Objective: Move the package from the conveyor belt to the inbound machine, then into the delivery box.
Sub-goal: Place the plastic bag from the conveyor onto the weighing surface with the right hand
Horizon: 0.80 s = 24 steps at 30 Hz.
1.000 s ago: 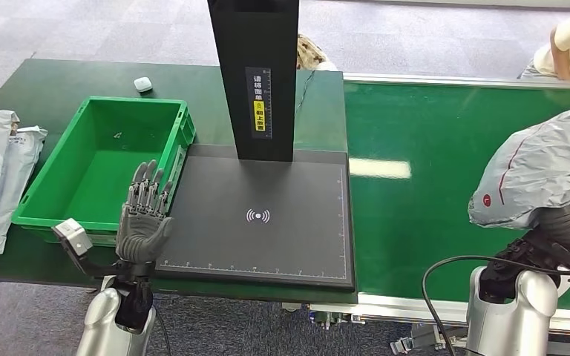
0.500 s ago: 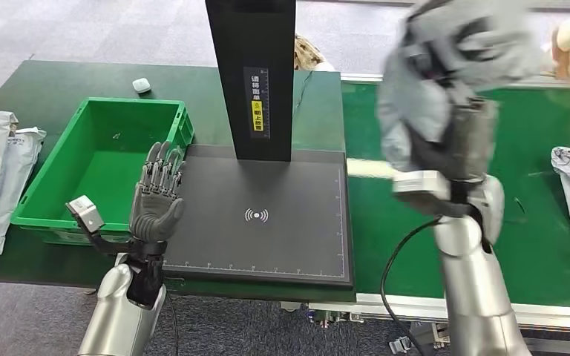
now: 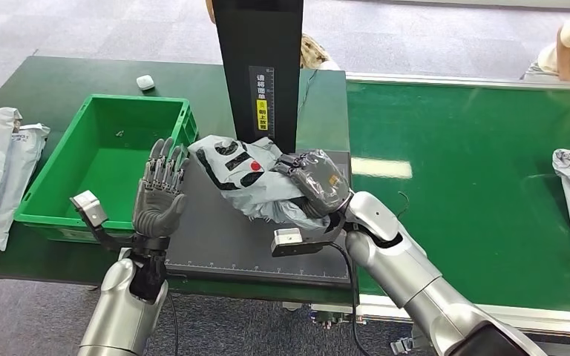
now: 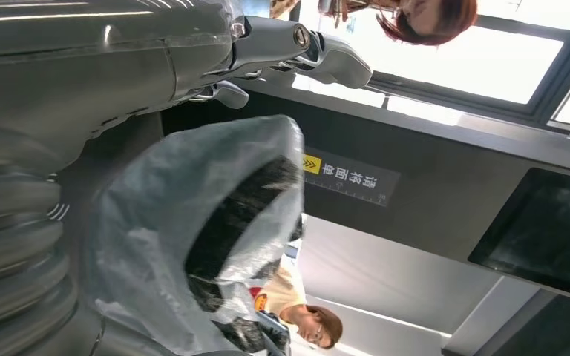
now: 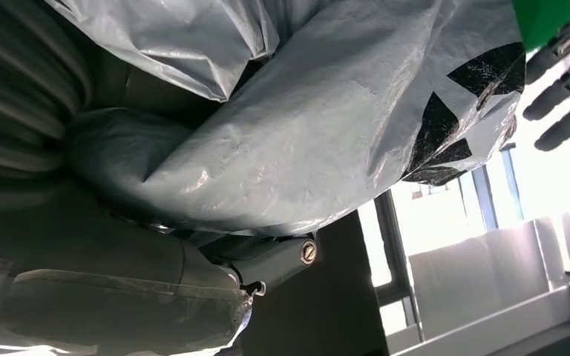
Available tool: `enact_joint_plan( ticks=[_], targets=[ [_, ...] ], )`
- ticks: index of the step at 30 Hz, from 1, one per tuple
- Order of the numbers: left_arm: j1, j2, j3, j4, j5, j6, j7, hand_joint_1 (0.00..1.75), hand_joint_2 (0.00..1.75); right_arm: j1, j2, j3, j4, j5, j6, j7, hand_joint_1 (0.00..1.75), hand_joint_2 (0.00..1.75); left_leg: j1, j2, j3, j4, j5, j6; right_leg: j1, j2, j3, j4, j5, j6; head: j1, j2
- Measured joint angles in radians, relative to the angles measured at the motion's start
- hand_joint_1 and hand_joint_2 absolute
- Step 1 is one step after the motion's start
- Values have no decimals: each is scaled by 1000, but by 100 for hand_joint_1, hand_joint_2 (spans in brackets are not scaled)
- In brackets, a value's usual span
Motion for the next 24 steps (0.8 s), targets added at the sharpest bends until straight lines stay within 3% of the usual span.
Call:
enact_joint_plan(
  ticks=[6,13,19,24],
  targets=[
    [-2,4,0,18,0,2,-10,0,175,-5,-10,44,31,0,10,15,175,175,0,0,0,0,0,0,0,0,0,0,0,0,0,0],
    [-1,6,2,25,-3,6,-11,0,175,-28,-9,95,71,11,87,45,175,175,0,0,0,0,0,0,1,0,0,0,0,0,0,0],
    [19,10,17,15,-19,4,-1,0,175,-68,14,146,133,22,283,112,175,175,0,1,0,0,0,0,1,0,0,0,0,0,0,0],
    [32,14,26,8,-22,1,4,0,175,-83,30,177,177,24,316,128,175,175,0,1,0,0,0,0,0,1,0,0,0,0,0,0]
  ],
)
